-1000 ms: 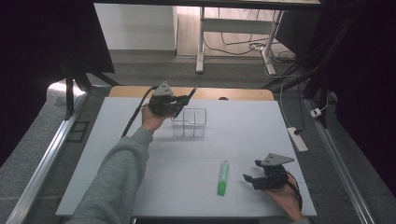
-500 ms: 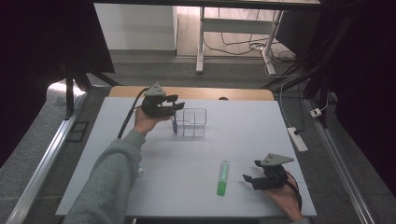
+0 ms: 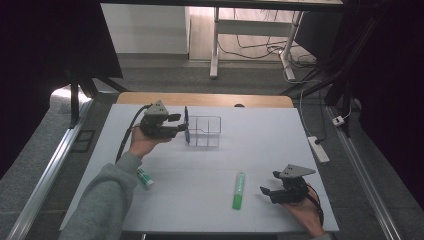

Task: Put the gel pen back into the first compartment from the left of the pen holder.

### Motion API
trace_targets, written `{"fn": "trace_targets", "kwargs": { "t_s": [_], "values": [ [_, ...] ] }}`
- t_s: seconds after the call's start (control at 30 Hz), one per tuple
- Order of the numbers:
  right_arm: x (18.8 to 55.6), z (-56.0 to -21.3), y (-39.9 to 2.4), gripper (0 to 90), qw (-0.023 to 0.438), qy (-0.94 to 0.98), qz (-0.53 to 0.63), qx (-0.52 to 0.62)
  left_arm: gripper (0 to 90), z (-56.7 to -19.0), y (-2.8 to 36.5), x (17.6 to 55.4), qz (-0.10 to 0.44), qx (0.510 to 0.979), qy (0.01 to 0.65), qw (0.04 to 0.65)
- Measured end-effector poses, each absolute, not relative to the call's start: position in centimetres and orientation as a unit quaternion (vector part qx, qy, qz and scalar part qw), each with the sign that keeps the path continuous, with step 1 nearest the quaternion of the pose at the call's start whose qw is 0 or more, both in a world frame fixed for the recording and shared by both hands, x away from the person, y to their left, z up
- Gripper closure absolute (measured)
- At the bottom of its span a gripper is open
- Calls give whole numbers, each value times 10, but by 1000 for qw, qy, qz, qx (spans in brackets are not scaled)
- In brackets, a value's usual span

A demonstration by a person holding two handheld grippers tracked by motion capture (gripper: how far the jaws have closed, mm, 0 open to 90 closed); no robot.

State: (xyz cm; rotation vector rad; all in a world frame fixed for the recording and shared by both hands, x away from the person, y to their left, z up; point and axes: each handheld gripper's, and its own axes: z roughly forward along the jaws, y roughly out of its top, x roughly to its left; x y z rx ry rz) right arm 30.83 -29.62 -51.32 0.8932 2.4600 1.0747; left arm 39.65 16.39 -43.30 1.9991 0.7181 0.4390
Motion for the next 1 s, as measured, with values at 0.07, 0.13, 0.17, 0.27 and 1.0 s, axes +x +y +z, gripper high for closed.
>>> {"fn": "trace_targets", "kwargs": {
  "t_s": [0.07,0.13,0.17,0.27,1.0],
  "values": [
    [308,-513,-296,222,156,859,375,312,479,-435,166,387,182,818,291,463],
    [308,-513,-296,222,157,858,377,312,468,-437,168,379,186,823,287,454],
    [308,-513,-296,222,157,858,377,312,468,-439,169,375,185,825,290,449],
    [308,-513,-296,222,158,858,377,312,460,-443,173,364,176,825,297,448],
    [307,-509,-298,224,160,855,381,314,427,-481,208,285,163,832,325,420]
  ]
}}
